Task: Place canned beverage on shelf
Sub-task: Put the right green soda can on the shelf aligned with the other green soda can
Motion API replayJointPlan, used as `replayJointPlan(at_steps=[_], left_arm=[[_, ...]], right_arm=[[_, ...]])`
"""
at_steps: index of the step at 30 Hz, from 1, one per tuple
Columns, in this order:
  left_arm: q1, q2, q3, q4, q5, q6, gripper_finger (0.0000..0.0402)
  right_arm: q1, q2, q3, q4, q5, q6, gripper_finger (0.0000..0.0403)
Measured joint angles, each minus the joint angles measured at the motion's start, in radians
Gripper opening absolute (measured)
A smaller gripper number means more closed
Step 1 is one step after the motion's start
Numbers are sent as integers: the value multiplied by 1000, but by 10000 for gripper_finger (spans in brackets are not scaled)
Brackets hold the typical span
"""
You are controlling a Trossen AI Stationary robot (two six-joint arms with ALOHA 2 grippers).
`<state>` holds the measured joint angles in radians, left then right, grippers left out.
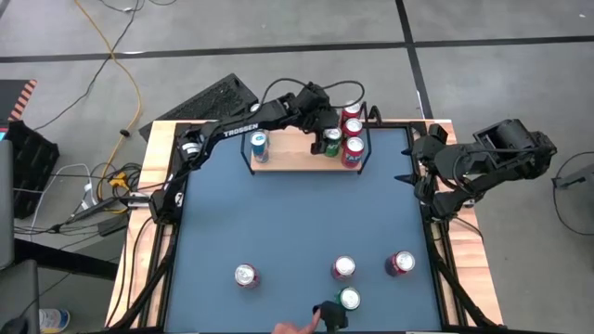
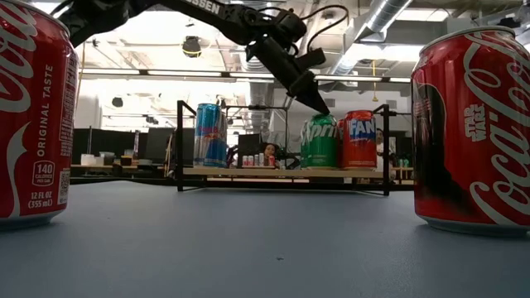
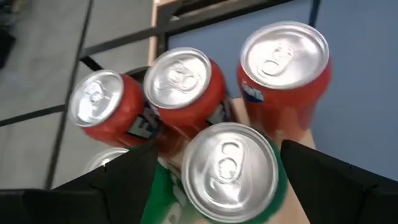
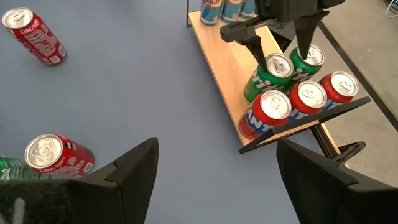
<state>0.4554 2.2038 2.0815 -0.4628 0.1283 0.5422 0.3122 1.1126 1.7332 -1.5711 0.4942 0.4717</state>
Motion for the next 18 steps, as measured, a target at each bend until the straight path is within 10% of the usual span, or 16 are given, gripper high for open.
replayJointPlan(at_steps=[10,18], left_arm=[[-32,-25,211,-206,-20,-127,302],[-111,-13,212,-229,36,-249,109]], right_arm=[[0,0,0,0,0,0,311],[0,0,0,0,1,16,311]])
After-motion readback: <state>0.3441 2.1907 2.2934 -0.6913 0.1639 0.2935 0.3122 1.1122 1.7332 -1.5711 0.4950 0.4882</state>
